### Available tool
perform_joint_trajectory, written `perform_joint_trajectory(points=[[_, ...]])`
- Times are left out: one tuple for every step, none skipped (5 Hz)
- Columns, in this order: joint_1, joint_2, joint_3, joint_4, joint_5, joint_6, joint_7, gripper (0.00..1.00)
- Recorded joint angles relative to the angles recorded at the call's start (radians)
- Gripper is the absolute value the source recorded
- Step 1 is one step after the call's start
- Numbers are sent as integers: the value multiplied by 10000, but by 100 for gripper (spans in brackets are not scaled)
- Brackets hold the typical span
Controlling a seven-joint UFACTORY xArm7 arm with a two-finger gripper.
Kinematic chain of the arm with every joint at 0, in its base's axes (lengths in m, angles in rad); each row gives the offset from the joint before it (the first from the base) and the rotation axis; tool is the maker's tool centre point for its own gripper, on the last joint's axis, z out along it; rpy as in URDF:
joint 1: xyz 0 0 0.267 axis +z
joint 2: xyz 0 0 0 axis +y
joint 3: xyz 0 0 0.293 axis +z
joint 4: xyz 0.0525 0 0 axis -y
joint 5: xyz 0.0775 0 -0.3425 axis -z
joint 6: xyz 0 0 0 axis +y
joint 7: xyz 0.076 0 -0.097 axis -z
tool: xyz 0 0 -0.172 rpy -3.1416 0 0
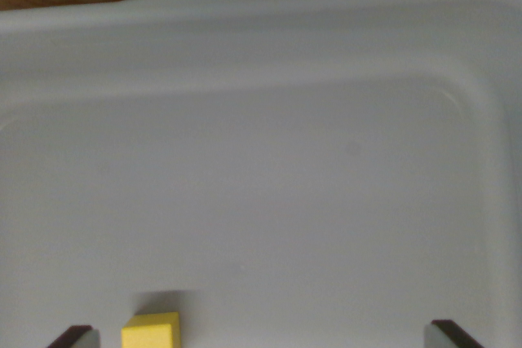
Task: Pick yellow cube
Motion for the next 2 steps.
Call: perform_joint_trajectory(points=[[35, 67, 34, -257, 15, -269, 37, 0], [35, 67, 34, -257, 15, -269, 37, 0]])
